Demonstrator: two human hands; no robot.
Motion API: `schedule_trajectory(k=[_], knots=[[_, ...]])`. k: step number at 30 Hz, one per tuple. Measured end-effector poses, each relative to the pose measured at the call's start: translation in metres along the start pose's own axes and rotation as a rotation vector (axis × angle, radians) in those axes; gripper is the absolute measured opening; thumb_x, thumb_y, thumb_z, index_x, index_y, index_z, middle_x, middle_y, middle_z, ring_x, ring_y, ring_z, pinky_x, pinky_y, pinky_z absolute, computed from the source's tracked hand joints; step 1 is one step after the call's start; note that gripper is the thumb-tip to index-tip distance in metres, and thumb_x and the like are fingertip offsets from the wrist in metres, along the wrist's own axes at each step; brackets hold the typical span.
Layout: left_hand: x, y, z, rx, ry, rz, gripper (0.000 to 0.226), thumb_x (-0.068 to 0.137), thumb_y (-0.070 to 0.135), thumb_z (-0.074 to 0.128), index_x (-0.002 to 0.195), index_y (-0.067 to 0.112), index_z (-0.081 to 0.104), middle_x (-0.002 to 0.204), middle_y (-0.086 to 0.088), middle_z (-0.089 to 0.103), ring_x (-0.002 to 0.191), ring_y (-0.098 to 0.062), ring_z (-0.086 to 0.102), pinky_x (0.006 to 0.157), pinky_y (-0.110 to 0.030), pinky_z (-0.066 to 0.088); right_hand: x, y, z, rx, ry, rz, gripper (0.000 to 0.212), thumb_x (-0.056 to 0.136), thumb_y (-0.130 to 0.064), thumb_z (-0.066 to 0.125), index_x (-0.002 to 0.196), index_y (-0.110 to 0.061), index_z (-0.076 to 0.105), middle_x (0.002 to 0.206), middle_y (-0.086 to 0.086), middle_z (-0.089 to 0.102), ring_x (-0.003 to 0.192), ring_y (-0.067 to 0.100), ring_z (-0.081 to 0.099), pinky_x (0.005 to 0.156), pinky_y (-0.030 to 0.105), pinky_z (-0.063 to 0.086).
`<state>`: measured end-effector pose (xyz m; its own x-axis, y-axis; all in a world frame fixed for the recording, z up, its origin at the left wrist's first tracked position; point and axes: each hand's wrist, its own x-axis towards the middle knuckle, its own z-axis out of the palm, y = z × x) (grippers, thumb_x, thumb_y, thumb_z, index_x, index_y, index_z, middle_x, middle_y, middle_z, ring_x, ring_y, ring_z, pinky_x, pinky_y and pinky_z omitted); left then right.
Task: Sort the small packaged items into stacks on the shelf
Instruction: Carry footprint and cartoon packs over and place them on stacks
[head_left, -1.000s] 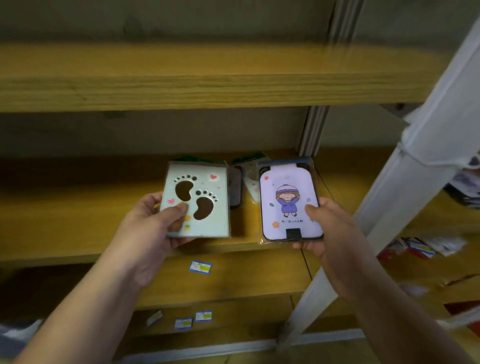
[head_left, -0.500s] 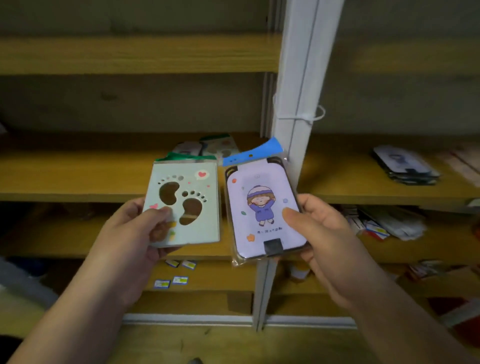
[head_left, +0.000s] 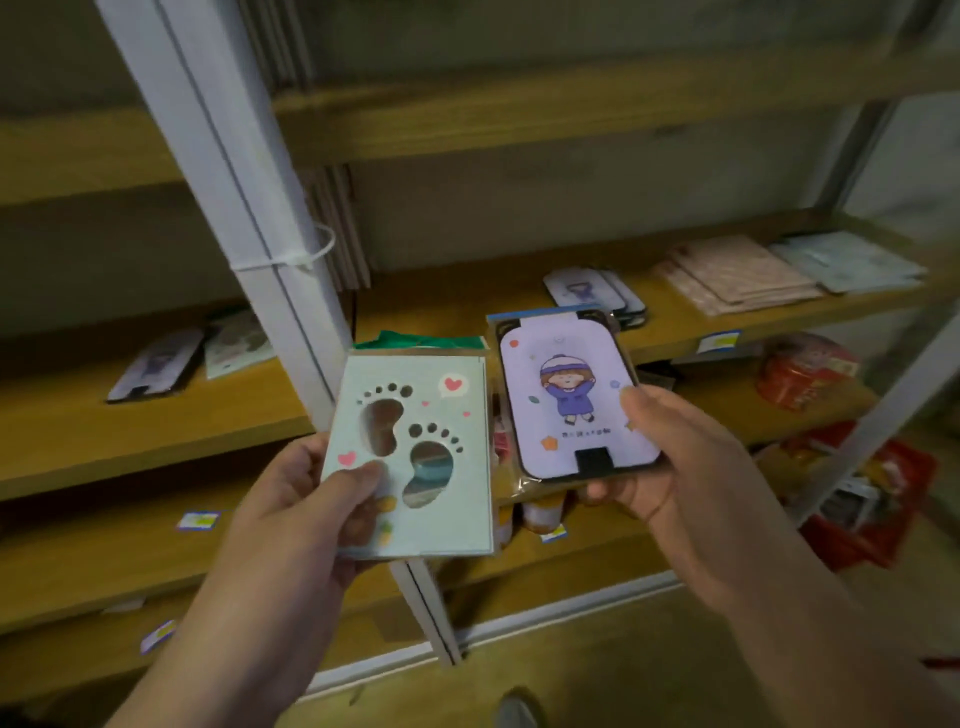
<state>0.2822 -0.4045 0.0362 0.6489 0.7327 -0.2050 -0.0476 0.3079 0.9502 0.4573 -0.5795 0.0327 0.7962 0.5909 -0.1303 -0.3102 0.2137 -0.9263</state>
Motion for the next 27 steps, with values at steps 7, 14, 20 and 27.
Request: schedule_trajectory(k=[7, 14, 20, 27], knots=[[0.071, -0.024, 0.082, -0.007, -0.097, -0.07, 0.028, 0.089, 0.017, 0.068, 0.115, 0.021, 0.06, 0.1, -0.008, 0.078, 0.088, -0.026, 0.076, 0.06, -0.035, 0.059, 0.039, -0.022, -0.079, -0.01, 0.105, -0.117, 0.032, 0.076, -0.037, 0.071, 0.098, -0.013, 0.074, 0.1, 0.016, 0.075, 0.08, 0.029, 0.072, 0.055, 0.032, 0.057], [0.158, -0.034, 0.152, -0.039, -0.087, -0.076, 0.024, 0.089, 0.017, 0.069, 0.11, 0.027, 0.062, 0.094, -0.001, 0.079, 0.083, -0.023, 0.077, 0.059, -0.036, 0.061, 0.103, -0.042, -0.121, -0.139, 0.207, -0.067, 0.023, 0.08, -0.036, 0.071, 0.095, -0.019, 0.077, 0.104, 0.015, 0.075, 0.093, 0.033, 0.073, 0.069, 0.041, 0.06], [0.215, -0.024, 0.163, 0.018, -0.046, -0.036, 0.031, 0.087, 0.018, 0.072, 0.114, 0.03, 0.062, 0.097, -0.001, 0.078, 0.084, -0.021, 0.077, 0.056, -0.031, 0.06, 0.172, -0.052, -0.125, -0.363, 0.22, -0.034, 0.012, 0.093, -0.026, 0.065, 0.099, -0.018, 0.072, 0.089, -0.002, 0.078, 0.08, 0.017, 0.075, 0.059, 0.026, 0.058], [0.233, -0.027, 0.156, -0.018, 0.086, -0.011, 0.031, 0.088, 0.019, 0.069, 0.116, 0.031, 0.063, 0.105, -0.003, 0.074, 0.08, -0.017, 0.076, 0.053, -0.026, 0.057, 0.267, -0.055, -0.106, -0.69, 0.091, -0.027, 0.022, 0.095, -0.034, 0.061, 0.094, -0.013, 0.066, 0.09, 0.011, 0.074, 0.063, 0.019, 0.069, 0.064, 0.042, 0.059]])
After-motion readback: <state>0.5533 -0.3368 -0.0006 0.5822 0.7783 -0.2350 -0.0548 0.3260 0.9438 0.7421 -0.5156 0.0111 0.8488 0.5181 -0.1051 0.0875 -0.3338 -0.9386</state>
